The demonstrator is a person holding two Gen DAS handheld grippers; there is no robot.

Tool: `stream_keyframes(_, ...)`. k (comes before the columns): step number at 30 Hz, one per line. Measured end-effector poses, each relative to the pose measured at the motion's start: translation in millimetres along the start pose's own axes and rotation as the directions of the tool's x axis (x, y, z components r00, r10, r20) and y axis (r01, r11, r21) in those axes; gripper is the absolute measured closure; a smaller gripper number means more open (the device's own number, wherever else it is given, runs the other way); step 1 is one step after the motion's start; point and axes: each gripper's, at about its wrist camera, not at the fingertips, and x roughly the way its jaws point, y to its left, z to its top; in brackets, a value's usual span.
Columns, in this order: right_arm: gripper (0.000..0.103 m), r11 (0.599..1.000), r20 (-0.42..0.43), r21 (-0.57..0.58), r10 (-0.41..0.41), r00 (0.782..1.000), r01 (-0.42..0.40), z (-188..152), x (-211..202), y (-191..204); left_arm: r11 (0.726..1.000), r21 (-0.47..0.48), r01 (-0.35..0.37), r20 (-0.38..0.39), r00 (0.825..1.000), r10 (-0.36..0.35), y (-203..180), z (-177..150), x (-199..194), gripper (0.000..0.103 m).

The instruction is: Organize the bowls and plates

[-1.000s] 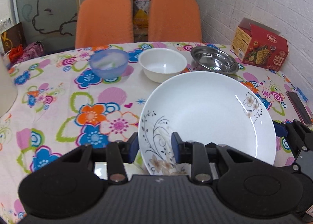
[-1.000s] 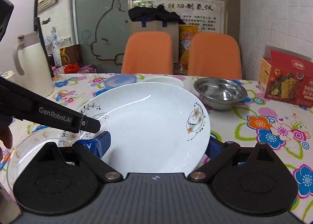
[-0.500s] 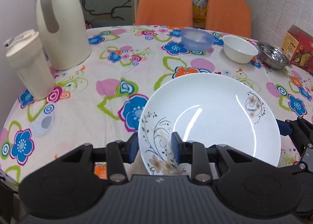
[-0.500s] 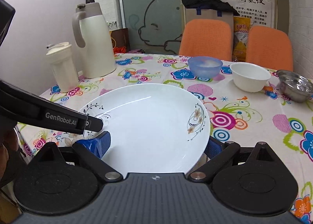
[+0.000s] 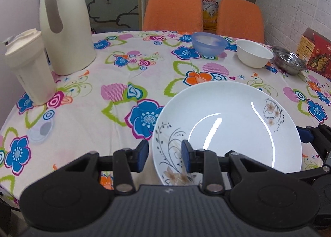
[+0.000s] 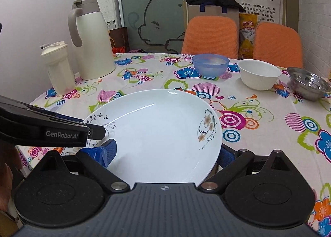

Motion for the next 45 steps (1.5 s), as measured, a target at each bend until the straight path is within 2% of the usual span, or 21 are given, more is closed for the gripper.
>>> stream_keyframes(2, 0.017, 1.0, 0.006, 0.009, -0.025, 1.0, 0.025, 0.0, -1.3, -0.1, 1.0, -0.004, -0.006, 0.025, 1.0, 0.006, 1.5, 1.4, -4.4, 0.047)
stream_keyframes(3, 0.017, 0.999, 0.008, 0.012, -0.047, 0.999, 0.047, -0.2, -1.1, -0.8, 1.0, -0.004, -0.007, 0.041, 0.999, 0.007, 1.7, 2.3, -7.0, 0.046)
stream_keyframes(7, 0.017, 0.997, 0.003, 0.055, -0.045, 0.999, 0.045, -2.0, -1.4, -10.5, 1.0, 0.0, -0.023, 0.068, 0.997, 0.023, 0.6, 6.6, -12.6, 0.045)
stream_keyframes(11, 0.017, 0.998, 0.057, 0.036, -0.059, 0.997, 0.057, 1.2, -11.4, -11.0, 1.0, -0.002, -0.029, 0.07, 0.997, 0.029, -1.2, 9.3, -13.2, 0.045)
stream_keyframes(14, 0.016, 0.996, 0.112, 0.074, -0.053, 0.992, 0.045, 5.2, -23.6, -18.5, 1.0, -0.003, -0.026, 0.073, 0.997, 0.026, -2.9, 9.9, -14.7, 0.045)
stream_keyframes(23, 0.016, 0.986, 0.098, 0.148, -0.089, 0.991, 0.074, -0.3, -34.8, -55.3, 1.0, 0.009, -0.009, 0.078, 0.997, 0.009, -20.7, 15.9, -16.2, 0.041)
stream_keyframes(31, 0.016, 0.957, 0.069, 0.255, -0.157, 0.985, 0.135, -13.5, -48.3, -104.2, 0.997, 0.079, 0.005, 0.082, 0.997, -0.012, -62.7, 23.7, -15.8, 0.036)
stream_keyframes(36, 0.016, 0.931, 0.046, 0.327, -0.185, 0.982, 0.16, -24.8, -56.5, -138.7, 0.992, 0.117, 0.038, 0.079, 0.996, -0.047, -91.9, 27.8, -13.3, 0.035)
stream_keyframes(39, 0.016, 0.923, 0.045, 0.349, -0.191, 0.981, 0.164, -27.0, -60.6, -158.8, 0.988, 0.139, 0.073, 0.052, 0.995, -0.081, -112.0, 33.0, -5.4, 0.035)
stream_keyframes(42, 0.016, 0.921, 0.045, 0.347, -0.205, 0.978, 0.177, -17.7, -62.8, -181.8, 0.981, 0.16, 0.111, 0.027, 0.993, -0.117, -130.8, 39.2, 2.8, 0.035)
stream_keyframes(45, 0.016, 0.925, 0.059, 0.325, -0.226, 0.972, 0.196, 8.8, -60.2, -213.6, 0.974, 0.176, 0.14, 0.013, 0.989, -0.144, -144.7, 45.3, 9.9, 0.035)
